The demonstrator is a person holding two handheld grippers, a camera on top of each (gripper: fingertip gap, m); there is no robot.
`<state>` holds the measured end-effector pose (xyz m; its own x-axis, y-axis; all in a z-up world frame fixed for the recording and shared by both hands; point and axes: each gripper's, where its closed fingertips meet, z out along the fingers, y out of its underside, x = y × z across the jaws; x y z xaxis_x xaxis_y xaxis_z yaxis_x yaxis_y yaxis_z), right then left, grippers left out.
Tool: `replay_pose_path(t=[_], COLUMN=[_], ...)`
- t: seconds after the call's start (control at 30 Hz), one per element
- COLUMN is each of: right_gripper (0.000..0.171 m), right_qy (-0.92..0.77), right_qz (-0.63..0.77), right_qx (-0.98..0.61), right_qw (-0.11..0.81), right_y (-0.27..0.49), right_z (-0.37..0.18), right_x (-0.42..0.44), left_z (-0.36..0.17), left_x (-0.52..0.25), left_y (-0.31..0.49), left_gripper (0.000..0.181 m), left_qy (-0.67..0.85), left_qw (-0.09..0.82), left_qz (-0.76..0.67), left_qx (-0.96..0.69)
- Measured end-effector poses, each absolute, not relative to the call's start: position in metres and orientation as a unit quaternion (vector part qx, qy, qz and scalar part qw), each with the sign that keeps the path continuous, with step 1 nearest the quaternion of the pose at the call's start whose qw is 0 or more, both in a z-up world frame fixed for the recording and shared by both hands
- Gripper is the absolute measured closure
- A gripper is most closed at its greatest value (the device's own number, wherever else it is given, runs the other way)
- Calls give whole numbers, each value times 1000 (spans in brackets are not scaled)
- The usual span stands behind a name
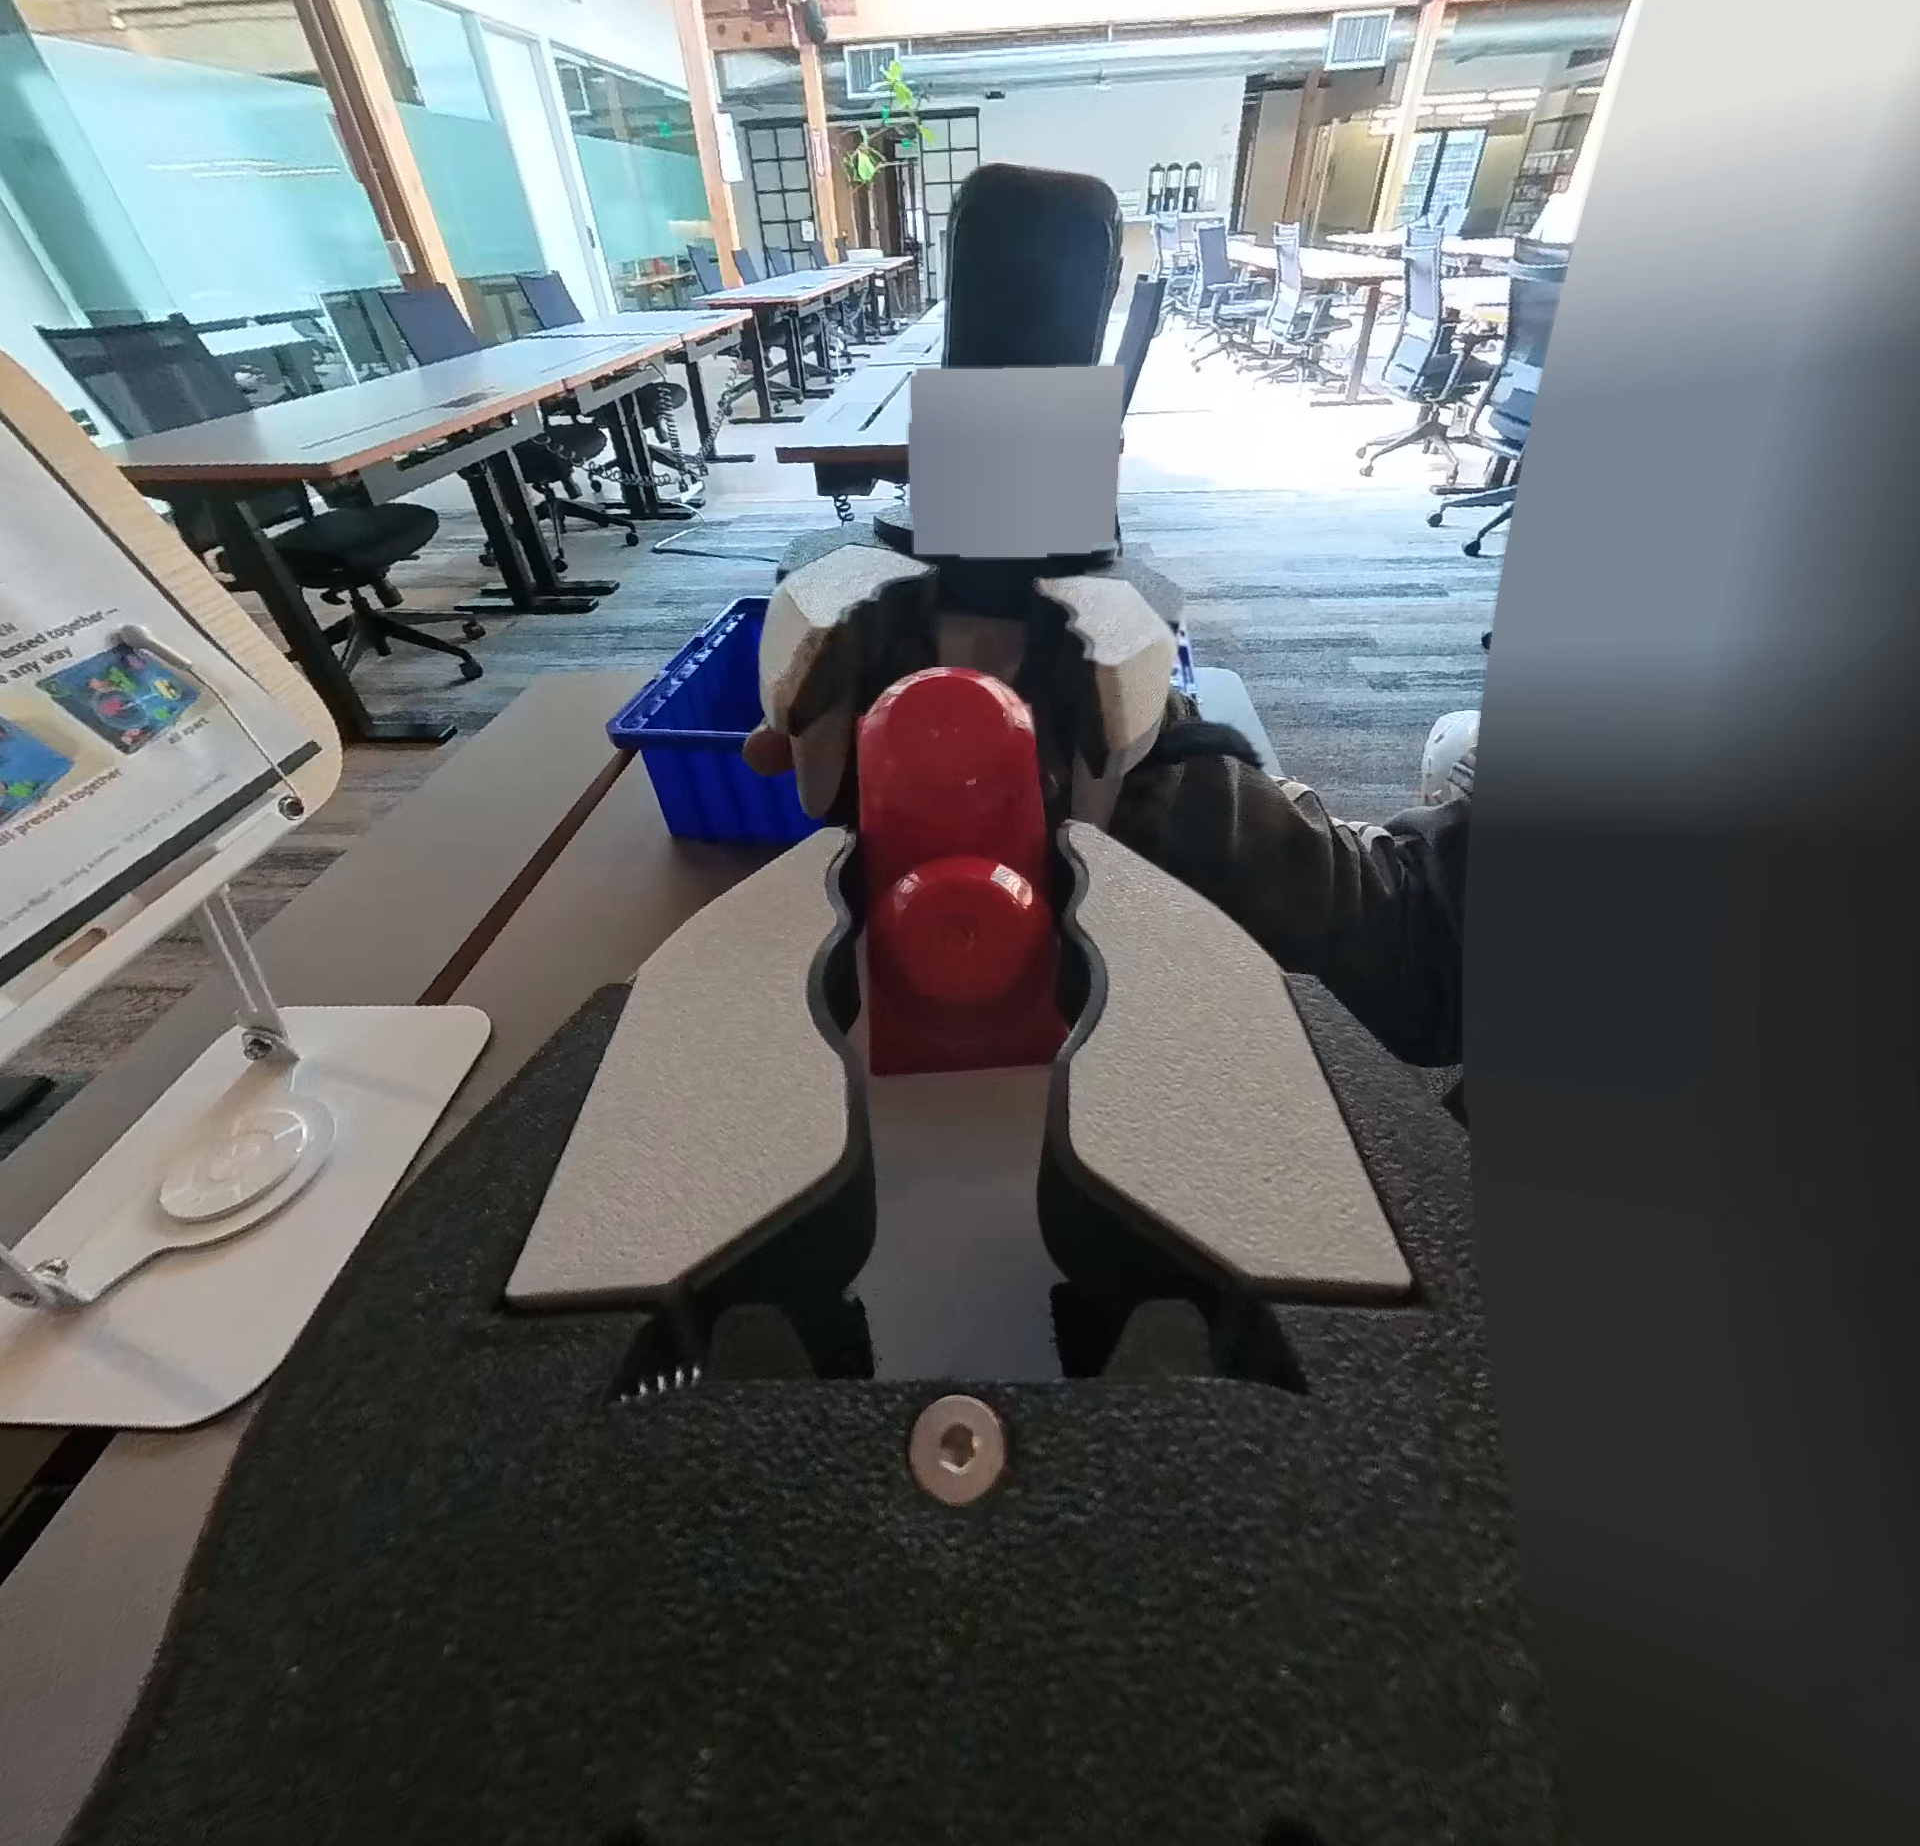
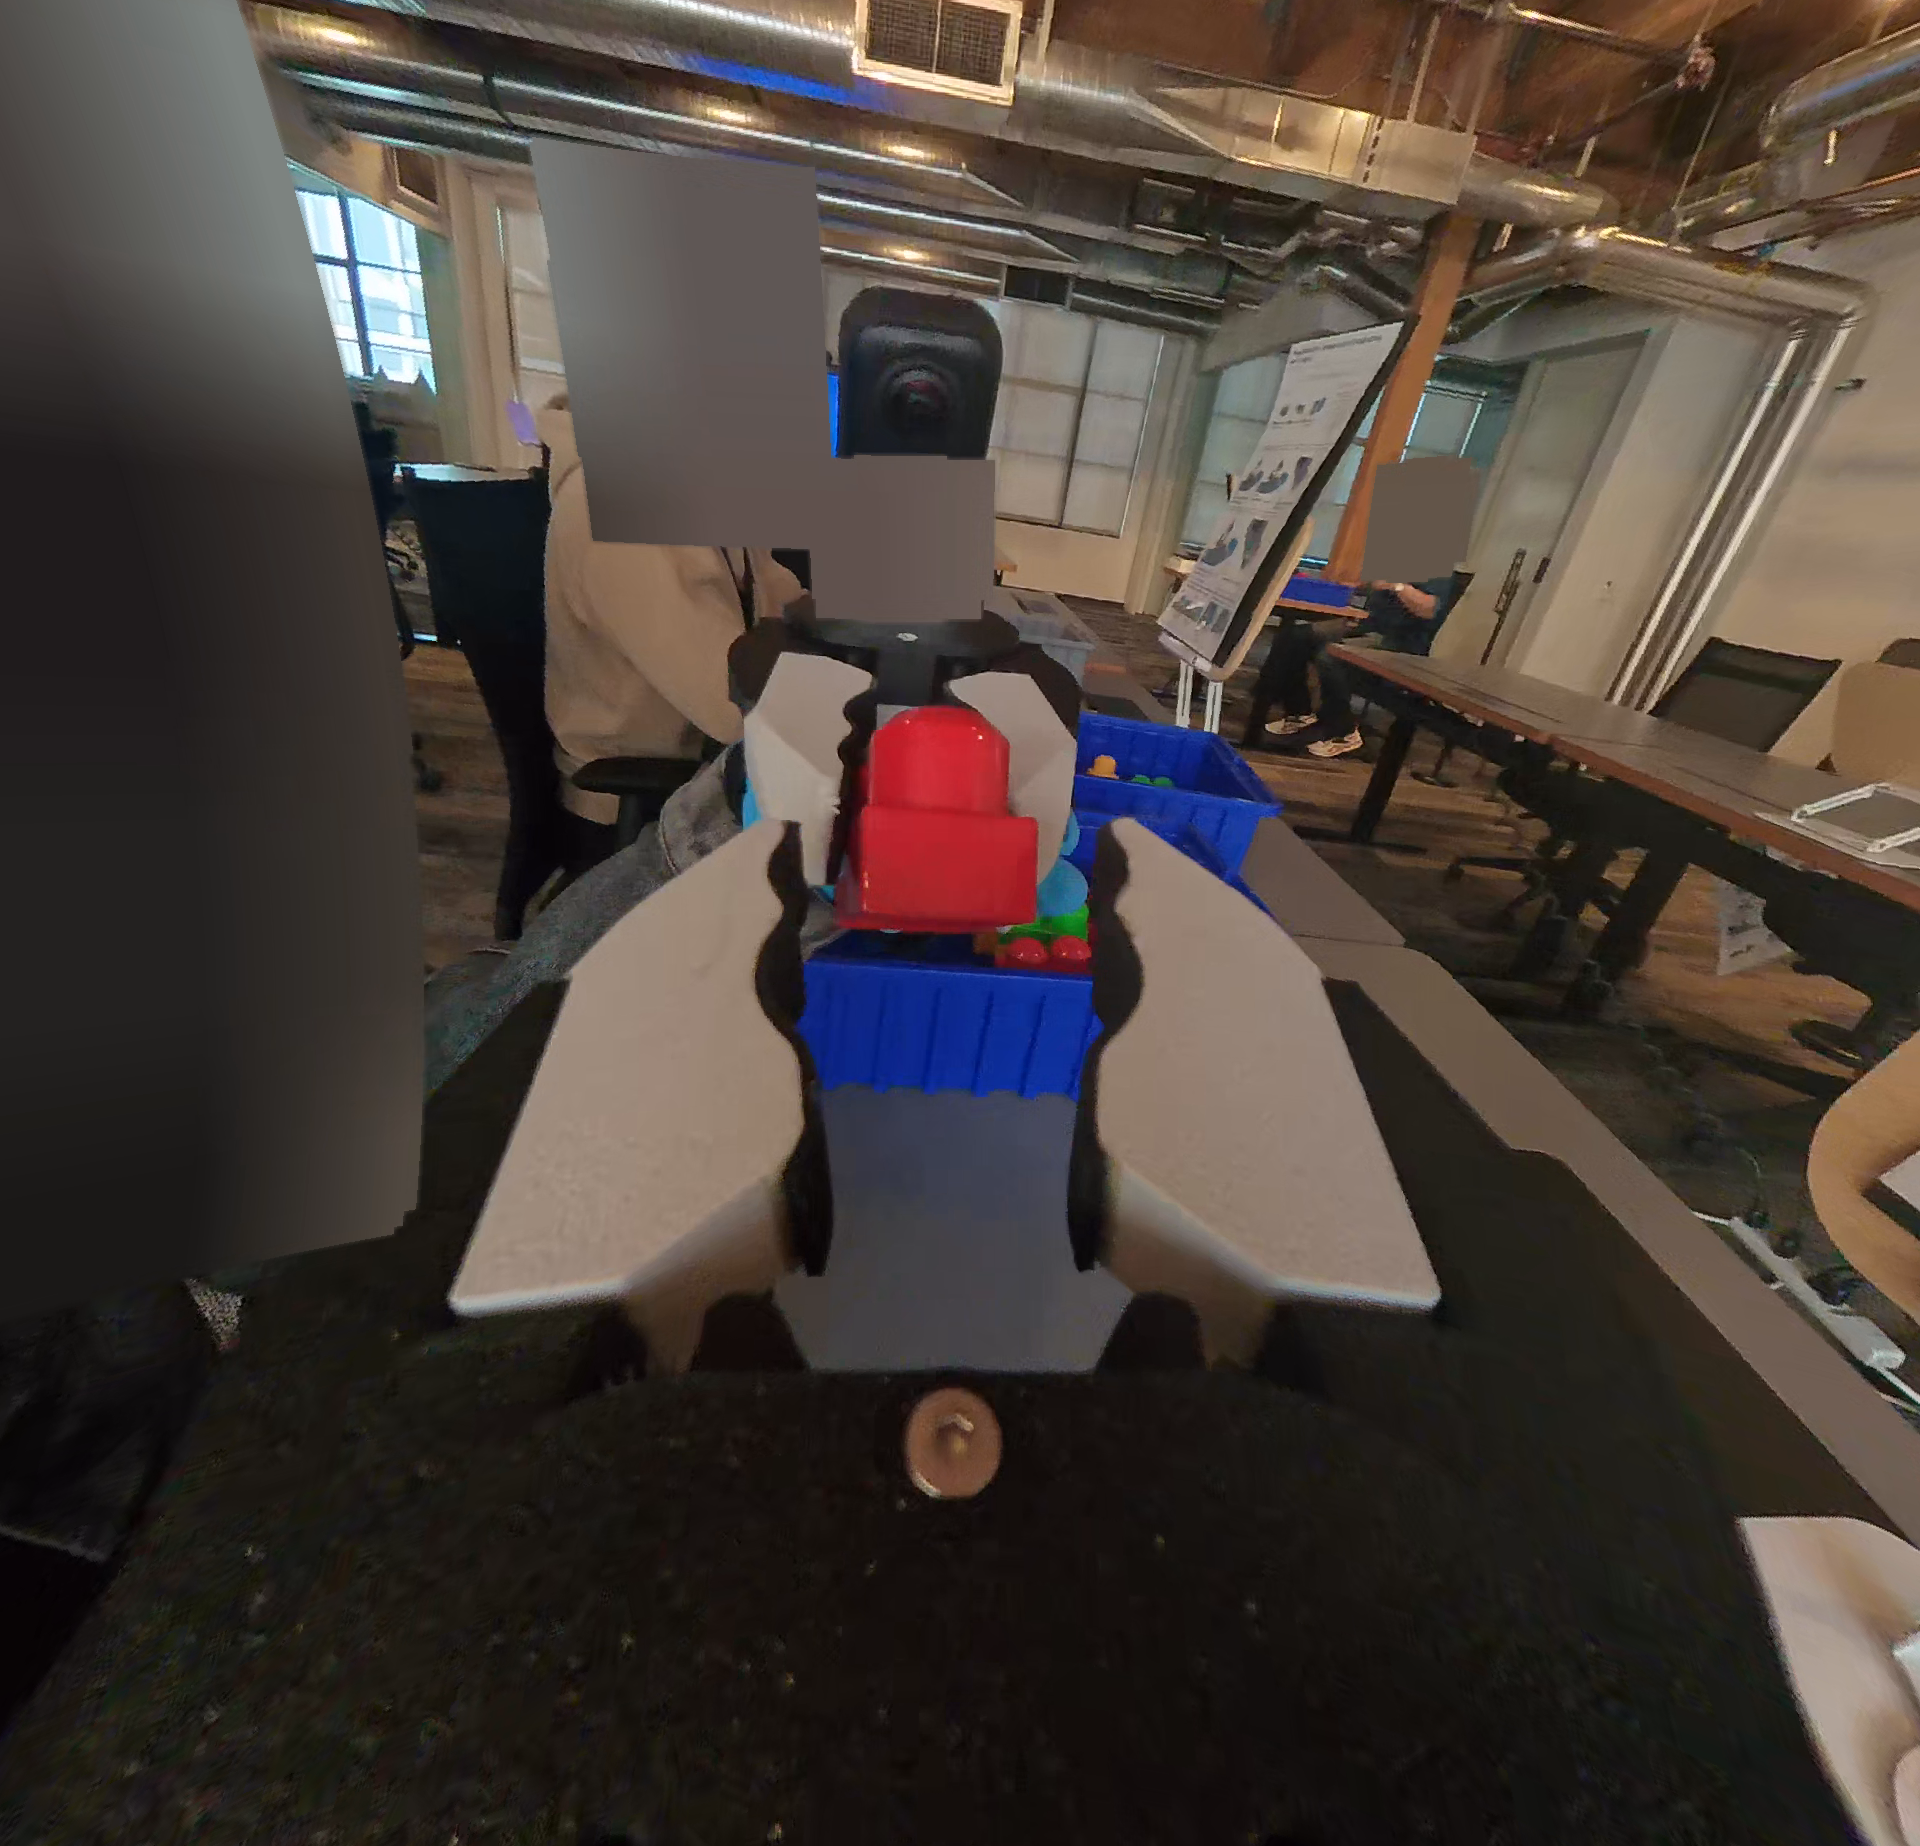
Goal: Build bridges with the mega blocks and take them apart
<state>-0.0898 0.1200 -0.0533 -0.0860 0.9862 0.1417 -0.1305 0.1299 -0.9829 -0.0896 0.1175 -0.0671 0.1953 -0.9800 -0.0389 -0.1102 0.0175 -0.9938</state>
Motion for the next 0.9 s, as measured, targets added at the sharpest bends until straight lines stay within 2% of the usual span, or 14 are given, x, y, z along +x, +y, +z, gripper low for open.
replay_pose_path(t=[0.17,0.27,0.6,0.73,0.9], right_gripper=[124,136,137,137,137], right_qy=[-533,-541,-526,-499,-443], right_qz=[519,520,487,467,373], right_qx=[-406,-398,-396,-413,-486], right_qw=[531,527,574,601,655], right_y=[118,115,125,137,178], right_z=[-57,-58,-48,-39,-35], right_x=[-91,-91,-82,-64,-14], left_z=[-68,-70,-54,-46,-50], left_x=[-85,-82,-85,-100,-138], left_y=[113,114,123,134,160], left_gripper=[147,147,147,139,128], left_qy=[492,495,460,417,334], left_qw=[519,514,575,612,636], left_qz=[-418,-417,-398,-370,-292], left_qx=[-561,-563,-547,-561,-631])
